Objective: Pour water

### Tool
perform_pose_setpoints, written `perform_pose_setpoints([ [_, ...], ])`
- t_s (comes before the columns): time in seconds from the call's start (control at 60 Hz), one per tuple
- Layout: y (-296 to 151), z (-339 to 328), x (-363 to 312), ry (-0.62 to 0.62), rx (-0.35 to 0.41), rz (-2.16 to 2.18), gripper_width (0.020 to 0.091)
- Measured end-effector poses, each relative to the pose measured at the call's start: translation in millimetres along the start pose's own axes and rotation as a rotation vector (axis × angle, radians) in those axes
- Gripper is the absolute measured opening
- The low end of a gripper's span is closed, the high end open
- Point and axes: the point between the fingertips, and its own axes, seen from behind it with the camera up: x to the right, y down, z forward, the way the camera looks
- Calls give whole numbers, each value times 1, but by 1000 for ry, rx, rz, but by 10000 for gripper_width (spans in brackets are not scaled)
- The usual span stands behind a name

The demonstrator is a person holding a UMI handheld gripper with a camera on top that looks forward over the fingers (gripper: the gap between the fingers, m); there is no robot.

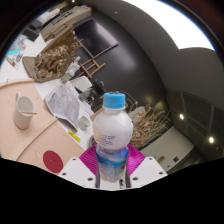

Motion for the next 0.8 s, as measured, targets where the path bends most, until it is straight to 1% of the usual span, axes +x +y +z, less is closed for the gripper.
perform_pose_setpoints([
  [0.133,-53,16,-41,45,57,-362,330],
  [0.233,-76,23,-77,55,105,-626,329],
  [0.4,-89,34,-112,89,140,-948,329],
  [0.55,-103,35,-131,106,176,-1127,331],
  [0.667,-103,37,-141,91,178,-1174,329],
  [0.8,-105,34,-141,72,176,-1096,331],
])
